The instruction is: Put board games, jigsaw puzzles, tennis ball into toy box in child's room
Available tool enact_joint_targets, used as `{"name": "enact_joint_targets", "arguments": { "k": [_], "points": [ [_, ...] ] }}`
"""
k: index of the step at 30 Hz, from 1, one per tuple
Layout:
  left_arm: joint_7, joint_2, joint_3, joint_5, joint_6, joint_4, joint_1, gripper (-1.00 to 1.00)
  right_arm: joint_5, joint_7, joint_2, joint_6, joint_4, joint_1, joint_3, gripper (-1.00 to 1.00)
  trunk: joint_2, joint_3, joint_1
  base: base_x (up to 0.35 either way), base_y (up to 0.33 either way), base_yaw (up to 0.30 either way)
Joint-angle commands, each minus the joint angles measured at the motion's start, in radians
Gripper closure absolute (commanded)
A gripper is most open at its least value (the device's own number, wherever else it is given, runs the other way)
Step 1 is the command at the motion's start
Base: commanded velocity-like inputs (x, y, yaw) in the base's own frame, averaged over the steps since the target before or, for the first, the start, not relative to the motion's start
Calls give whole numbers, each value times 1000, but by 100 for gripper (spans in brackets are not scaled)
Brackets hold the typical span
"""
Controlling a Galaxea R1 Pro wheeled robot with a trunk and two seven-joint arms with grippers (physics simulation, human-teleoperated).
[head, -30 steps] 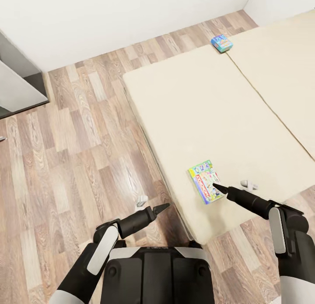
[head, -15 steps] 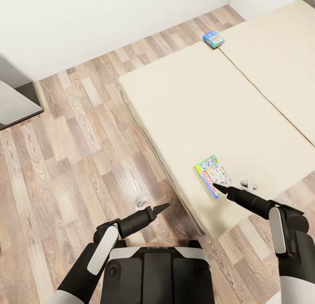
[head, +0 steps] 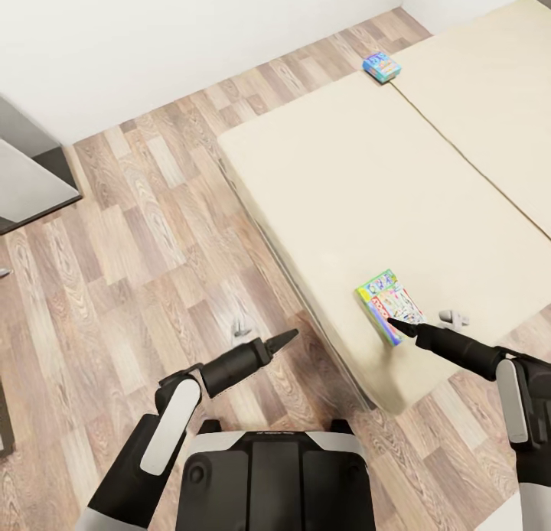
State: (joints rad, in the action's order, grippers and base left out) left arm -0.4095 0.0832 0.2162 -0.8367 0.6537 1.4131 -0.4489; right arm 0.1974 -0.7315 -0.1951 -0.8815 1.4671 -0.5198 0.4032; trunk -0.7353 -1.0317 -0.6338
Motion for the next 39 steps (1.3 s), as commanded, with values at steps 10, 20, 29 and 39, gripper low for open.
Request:
{"name": "enact_joint_targets", "arguments": {
  "k": [10,20,29,39],
  "points": [
    [2,3,0,-5,10,91,-2,-100,0,-29,-31,-5,1,1,2,-100,-1,-1,0,0,33,-5],
    [7,4,-17,-4,12,108,-16,-100,-1,-35,-38,-5,2,1,2,-100,-1,-1,0,0,8,-1],
    [11,3,-76,-1,13,112,-36,-100,-1,-36,-40,-6,1,1,2,-100,-1,-1,0,0,2,-2],
    [12,0,-142,1,13,113,-42,-100,-1,-37,-40,-7,1,1,2,-100,-1,-1,0,0,1,-129]
  ]
}}
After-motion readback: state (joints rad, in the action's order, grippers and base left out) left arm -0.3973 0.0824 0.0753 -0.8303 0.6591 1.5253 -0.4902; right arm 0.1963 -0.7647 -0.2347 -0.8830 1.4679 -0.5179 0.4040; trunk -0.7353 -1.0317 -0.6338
